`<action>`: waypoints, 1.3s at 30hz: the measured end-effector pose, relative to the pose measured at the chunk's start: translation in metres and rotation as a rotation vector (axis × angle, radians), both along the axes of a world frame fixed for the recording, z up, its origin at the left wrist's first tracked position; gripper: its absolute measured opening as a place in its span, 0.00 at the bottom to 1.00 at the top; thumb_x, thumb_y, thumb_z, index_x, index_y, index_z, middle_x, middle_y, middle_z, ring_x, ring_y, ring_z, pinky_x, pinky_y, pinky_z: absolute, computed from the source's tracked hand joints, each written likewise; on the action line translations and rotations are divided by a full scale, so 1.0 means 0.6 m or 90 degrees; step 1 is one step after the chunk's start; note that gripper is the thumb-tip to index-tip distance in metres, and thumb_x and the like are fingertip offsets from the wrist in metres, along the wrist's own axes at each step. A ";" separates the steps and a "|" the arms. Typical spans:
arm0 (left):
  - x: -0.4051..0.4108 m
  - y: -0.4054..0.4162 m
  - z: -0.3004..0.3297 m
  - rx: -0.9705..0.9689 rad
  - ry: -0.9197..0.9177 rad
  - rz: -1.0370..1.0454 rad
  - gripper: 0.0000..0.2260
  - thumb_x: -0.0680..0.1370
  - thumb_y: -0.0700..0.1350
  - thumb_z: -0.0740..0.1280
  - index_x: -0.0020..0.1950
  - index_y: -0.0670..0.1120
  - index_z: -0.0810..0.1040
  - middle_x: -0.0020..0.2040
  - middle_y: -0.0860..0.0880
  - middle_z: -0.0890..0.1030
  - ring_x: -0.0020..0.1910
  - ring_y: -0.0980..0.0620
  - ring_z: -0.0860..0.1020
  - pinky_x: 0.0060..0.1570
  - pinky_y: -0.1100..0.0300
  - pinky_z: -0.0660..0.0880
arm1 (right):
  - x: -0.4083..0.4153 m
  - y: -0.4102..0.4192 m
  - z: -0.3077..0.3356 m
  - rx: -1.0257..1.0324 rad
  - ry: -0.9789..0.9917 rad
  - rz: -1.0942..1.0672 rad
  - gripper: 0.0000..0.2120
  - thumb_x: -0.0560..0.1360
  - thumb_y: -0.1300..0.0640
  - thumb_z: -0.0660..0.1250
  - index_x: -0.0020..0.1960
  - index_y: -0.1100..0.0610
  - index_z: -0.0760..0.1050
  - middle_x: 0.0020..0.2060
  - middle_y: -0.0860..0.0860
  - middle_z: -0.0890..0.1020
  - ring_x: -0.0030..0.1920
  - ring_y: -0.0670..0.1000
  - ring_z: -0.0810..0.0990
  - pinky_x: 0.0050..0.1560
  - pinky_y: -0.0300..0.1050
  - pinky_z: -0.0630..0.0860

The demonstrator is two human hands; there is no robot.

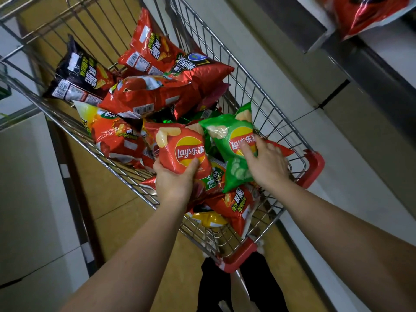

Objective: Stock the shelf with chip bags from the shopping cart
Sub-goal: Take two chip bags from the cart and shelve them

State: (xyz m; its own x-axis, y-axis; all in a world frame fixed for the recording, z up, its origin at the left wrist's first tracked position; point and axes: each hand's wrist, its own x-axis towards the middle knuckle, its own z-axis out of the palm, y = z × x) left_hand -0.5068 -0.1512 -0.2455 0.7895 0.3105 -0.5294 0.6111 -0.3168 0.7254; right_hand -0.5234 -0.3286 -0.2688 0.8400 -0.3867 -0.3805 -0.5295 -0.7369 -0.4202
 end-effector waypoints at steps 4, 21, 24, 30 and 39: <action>-0.001 0.001 -0.002 0.007 0.003 -0.006 0.37 0.71 0.53 0.73 0.74 0.47 0.58 0.65 0.45 0.74 0.63 0.43 0.74 0.60 0.50 0.70 | 0.004 -0.008 -0.008 0.204 -0.062 -0.115 0.23 0.78 0.46 0.60 0.69 0.56 0.68 0.63 0.57 0.74 0.62 0.57 0.73 0.60 0.50 0.71; -0.005 -0.005 -0.004 0.008 0.014 -0.025 0.37 0.71 0.53 0.74 0.73 0.47 0.58 0.64 0.46 0.74 0.62 0.44 0.74 0.59 0.49 0.71 | 0.006 -0.043 -0.011 0.597 0.139 -0.150 0.20 0.65 0.59 0.76 0.55 0.53 0.76 0.52 0.53 0.82 0.54 0.54 0.80 0.58 0.51 0.75; -0.006 -0.003 -0.002 0.012 0.011 -0.017 0.37 0.70 0.53 0.74 0.73 0.47 0.59 0.63 0.45 0.74 0.62 0.43 0.75 0.60 0.48 0.71 | -0.002 -0.044 -0.004 0.596 0.119 -0.142 0.19 0.62 0.56 0.77 0.50 0.51 0.75 0.50 0.52 0.83 0.53 0.53 0.80 0.59 0.51 0.74; -0.006 -0.006 0.026 -0.014 -0.033 0.000 0.37 0.69 0.54 0.75 0.72 0.47 0.61 0.63 0.46 0.74 0.61 0.44 0.75 0.62 0.48 0.71 | -0.004 -0.040 0.032 0.691 0.081 -0.158 0.38 0.52 0.52 0.78 0.61 0.54 0.72 0.52 0.55 0.83 0.51 0.56 0.82 0.57 0.57 0.76; 0.010 0.015 0.125 -0.036 -0.171 0.087 0.37 0.65 0.57 0.77 0.68 0.49 0.65 0.57 0.49 0.77 0.57 0.45 0.77 0.61 0.45 0.73 | 0.043 -0.016 0.164 0.673 -0.083 -0.033 0.31 0.52 0.49 0.79 0.53 0.53 0.75 0.49 0.55 0.84 0.49 0.56 0.83 0.55 0.55 0.78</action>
